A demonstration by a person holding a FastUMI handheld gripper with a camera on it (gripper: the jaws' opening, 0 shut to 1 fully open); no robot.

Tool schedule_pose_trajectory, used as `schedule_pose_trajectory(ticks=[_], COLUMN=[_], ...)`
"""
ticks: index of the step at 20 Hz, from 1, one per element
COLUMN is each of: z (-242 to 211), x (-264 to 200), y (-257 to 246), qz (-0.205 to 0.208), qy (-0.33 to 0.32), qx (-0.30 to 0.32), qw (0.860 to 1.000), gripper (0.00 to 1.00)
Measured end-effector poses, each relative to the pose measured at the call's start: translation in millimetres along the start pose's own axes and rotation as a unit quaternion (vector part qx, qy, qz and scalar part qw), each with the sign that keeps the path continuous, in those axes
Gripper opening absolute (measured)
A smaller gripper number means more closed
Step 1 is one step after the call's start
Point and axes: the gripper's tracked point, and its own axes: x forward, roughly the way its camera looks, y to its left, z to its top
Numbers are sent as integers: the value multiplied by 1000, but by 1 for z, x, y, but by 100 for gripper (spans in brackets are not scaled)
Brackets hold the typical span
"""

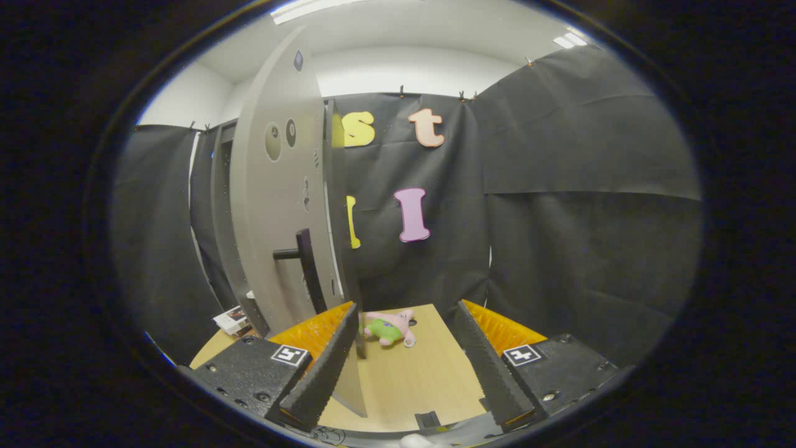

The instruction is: Open the shoe cabinet door, grab the shoes and put them into the shoe cabinet, then close the shoe cabinet door.

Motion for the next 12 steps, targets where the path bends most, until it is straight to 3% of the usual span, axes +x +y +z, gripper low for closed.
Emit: schedule_pose_trajectory(ticks=[5,12], z=[-1,3], x=[42,49], y=[29,39], qz=[77,127], qy=[17,20], qx=[-17,-49], qw=[997,991], gripper=[99,97])
